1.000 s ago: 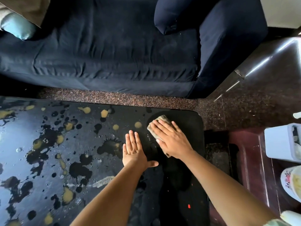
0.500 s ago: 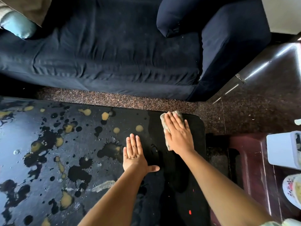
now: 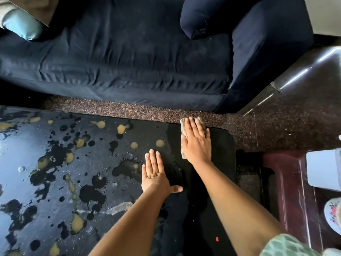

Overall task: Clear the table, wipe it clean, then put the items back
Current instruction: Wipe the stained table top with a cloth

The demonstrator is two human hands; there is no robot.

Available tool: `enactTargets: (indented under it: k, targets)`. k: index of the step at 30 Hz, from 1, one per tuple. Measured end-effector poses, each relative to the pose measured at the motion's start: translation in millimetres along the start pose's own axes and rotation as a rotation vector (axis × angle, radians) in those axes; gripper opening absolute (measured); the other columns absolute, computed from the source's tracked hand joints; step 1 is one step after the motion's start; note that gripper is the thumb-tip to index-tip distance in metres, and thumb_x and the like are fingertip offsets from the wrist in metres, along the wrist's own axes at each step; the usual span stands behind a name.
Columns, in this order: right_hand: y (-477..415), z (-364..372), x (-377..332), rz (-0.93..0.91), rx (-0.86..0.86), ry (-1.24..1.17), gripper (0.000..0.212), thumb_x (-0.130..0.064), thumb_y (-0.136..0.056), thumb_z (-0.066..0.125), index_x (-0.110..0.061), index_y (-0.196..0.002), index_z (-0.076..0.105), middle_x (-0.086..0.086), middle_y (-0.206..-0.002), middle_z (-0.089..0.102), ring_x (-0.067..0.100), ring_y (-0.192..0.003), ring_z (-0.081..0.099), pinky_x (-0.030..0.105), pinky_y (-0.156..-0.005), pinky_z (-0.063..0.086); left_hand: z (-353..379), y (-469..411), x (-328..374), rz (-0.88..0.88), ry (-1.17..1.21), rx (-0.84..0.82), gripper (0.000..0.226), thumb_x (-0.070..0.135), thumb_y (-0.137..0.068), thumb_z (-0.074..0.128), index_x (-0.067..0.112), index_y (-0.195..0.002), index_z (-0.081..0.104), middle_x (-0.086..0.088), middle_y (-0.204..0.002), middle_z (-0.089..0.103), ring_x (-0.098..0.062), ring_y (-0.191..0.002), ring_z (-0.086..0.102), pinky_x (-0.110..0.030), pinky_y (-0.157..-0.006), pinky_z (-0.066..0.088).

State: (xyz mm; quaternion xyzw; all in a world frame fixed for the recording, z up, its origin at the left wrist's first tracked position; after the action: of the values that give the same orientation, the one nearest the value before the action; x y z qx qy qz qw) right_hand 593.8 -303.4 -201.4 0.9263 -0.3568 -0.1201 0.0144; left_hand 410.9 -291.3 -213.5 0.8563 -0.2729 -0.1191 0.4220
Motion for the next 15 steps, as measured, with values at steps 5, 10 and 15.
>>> enactTargets:
  k: [5, 10, 15]
  targets:
    - [27.0, 6.8, -35.9, -0.293, -0.049, 0.027, 0.061, -0.038, -0.094, 0.035, -0.026, -0.151, 0.018, -0.007, -0.158, 0.017, 0.012, -0.146, 0.010, 0.048, -0.116, 0.019, 0.8, -0.5, -0.4, 0.003, 0.012, 0.014, 0.138, 0.078, -0.067, 0.057, 0.006, -0.124, -0.046, -0.012, -0.135, -0.053, -0.027, -0.133, -0.040, -0.040, -0.117, -0.012]
    - [53.5, 2.6, 3.3, -0.437, -0.064, 0.084, 0.061, -0.040, -0.091, 0.034, -0.030, -0.150, 0.020, -0.012, -0.156, 0.018, 0.008, -0.145, 0.014, 0.048, -0.113, 0.028, -0.9, 0.9, -0.3, 0.006, 0.007, 0.030, 0.138, 0.079, -0.066, 0.056, 0.006, -0.123, -0.046, -0.013, -0.140, -0.049, -0.027, -0.133, -0.040, -0.039, -0.116, -0.012]
    - [22.5, -0.2, -10.0, 0.060, 0.024, -0.021, 0.061, -0.039, -0.093, 0.032, -0.023, -0.151, 0.021, -0.004, -0.157, 0.020, 0.016, -0.146, 0.013, 0.051, -0.114, 0.020, -1.6, 0.1, -0.2, 0.033, 0.020, 0.076, 0.137, 0.079, -0.067, 0.055, 0.005, -0.126, -0.044, -0.013, -0.142, -0.046, -0.026, -0.135, -0.037, -0.039, -0.116, -0.011]
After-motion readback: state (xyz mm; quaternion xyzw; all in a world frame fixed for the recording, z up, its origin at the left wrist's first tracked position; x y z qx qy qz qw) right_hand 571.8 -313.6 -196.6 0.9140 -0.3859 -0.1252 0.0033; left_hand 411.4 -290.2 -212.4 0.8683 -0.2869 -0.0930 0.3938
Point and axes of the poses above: each hand's wrist, its own y-axis away from the middle knuckle, its own z-axis out of the palm, x = y × z, the point moved 9 cm from there along -y, towards the middle knuckle
